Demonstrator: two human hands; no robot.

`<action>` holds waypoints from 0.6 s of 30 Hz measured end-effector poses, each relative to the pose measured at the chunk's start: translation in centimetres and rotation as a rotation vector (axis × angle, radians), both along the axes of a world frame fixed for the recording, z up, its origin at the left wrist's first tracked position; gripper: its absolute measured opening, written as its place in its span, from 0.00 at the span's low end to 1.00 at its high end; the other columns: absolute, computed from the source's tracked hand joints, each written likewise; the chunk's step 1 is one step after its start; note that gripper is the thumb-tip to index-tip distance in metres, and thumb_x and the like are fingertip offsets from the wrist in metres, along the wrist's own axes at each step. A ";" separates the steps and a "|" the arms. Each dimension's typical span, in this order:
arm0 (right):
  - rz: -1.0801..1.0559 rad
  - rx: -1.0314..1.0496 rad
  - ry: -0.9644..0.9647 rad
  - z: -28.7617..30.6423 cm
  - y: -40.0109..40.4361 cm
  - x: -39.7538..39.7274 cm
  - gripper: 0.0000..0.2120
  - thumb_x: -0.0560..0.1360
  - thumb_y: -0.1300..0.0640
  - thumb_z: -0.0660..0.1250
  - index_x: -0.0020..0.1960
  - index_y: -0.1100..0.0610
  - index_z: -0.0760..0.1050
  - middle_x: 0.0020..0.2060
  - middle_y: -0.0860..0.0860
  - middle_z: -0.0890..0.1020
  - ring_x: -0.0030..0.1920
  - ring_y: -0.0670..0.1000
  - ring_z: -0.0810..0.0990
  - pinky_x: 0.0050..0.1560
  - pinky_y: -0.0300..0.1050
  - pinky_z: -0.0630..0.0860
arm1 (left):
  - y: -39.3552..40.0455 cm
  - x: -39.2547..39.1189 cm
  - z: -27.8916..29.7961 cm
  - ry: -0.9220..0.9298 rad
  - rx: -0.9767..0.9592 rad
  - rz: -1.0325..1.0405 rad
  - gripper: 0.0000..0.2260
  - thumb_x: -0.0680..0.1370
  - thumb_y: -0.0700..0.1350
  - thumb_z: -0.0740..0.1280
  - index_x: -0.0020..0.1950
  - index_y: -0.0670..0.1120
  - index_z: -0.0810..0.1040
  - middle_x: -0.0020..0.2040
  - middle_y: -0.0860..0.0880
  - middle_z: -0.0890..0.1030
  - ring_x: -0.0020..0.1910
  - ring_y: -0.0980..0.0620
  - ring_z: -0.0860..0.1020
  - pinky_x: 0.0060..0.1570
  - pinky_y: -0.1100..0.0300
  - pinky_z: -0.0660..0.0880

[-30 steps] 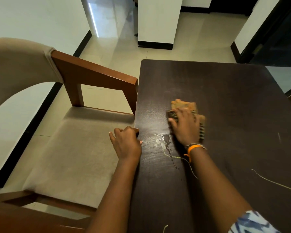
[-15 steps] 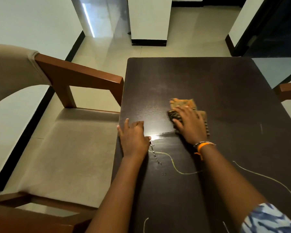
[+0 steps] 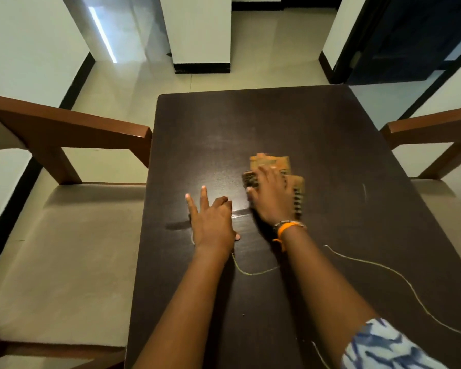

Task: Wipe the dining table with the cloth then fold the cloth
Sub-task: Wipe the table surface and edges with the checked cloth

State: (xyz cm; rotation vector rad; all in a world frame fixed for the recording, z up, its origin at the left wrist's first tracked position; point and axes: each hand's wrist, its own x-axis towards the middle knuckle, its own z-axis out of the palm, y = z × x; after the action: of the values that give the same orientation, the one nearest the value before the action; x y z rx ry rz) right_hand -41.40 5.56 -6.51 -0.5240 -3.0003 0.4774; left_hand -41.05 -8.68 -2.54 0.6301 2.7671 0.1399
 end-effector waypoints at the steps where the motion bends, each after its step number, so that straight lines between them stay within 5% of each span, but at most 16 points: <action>1: 0.062 -0.016 -0.005 0.1 -1.4 -0.3 0.25 0.77 0.49 0.58 0.72 0.52 0.59 0.73 0.50 0.61 0.74 0.52 0.55 0.72 0.56 0.49 | 0.2 0.0 0.1 -0.001 0.001 0.010 0.32 0.71 0.53 0.72 0.72 0.49 0.65 0.74 0.52 0.64 0.77 0.42 0.43 0.70 0.38 0.35; 7: 0.242 0.005 0.002 -0.5 -0.1 0.0 0.24 0.77 0.47 0.57 0.72 0.49 0.60 0.73 0.47 0.62 0.74 0.51 0.55 0.72 0.52 0.48 | 1.1 0.5 0.5 -0.022 0.005 0.058 0.34 0.72 0.53 0.71 0.74 0.49 0.62 0.76 0.51 0.61 0.77 0.43 0.43 0.71 0.37 0.37; 18: -0.233 0.056 0.020 0.1 21.9 9.2 0.23 0.77 0.52 0.60 0.70 0.56 0.64 0.70 0.56 0.68 0.71 0.57 0.63 0.71 0.57 0.58 | 10.3 2.5 0.2 -0.045 0.049 -0.180 0.44 0.67 0.65 0.68 0.76 0.46 0.57 0.77 0.50 0.57 0.76 0.44 0.37 0.67 0.40 0.29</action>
State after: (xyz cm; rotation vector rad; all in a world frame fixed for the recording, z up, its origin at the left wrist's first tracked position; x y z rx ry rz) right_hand -32.24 27.47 -6.44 -0.8454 -2.8731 0.3768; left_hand -38.59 1.59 -2.34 0.8735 2.6552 0.1809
